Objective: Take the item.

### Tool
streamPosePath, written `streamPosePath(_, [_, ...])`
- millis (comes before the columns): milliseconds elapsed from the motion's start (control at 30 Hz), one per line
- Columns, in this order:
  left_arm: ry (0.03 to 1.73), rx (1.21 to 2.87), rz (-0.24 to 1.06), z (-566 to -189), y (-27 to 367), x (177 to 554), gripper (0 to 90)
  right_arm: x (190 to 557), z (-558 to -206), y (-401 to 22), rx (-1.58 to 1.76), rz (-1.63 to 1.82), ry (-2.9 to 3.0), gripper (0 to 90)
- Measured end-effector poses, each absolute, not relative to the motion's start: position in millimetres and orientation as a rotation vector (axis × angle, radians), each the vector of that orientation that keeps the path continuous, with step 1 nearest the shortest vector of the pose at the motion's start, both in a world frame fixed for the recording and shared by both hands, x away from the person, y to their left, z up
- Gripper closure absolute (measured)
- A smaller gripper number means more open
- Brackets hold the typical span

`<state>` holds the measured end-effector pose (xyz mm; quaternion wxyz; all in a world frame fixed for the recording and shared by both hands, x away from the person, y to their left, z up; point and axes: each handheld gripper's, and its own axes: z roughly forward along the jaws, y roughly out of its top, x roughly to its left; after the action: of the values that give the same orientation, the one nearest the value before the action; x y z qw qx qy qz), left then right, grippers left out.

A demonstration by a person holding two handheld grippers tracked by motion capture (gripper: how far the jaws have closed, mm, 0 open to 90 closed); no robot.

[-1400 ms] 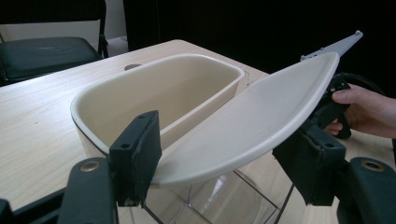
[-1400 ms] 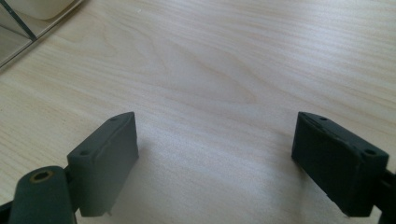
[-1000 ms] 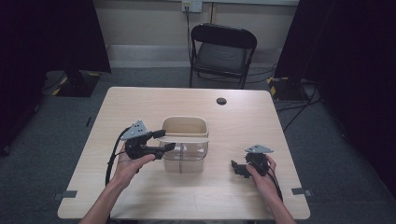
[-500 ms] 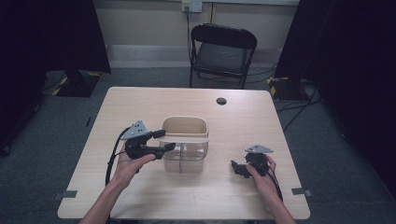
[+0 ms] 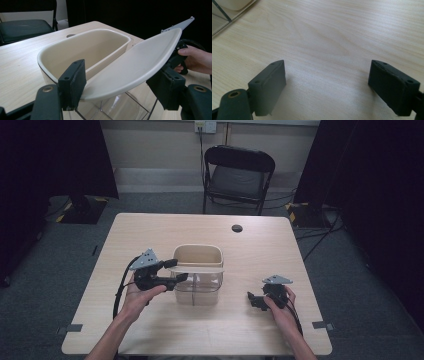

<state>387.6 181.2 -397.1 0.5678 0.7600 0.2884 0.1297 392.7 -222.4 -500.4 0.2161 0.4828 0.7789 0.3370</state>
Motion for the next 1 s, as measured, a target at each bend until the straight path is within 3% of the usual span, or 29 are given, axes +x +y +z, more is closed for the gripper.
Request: streamPosePath(1000, [0.674, 1.792, 0.306, -396.8, 181.4, 388.4, 32.1, 392.7, -500.4, -222.4, 1.338, 0.934, 2.159, 14.0])
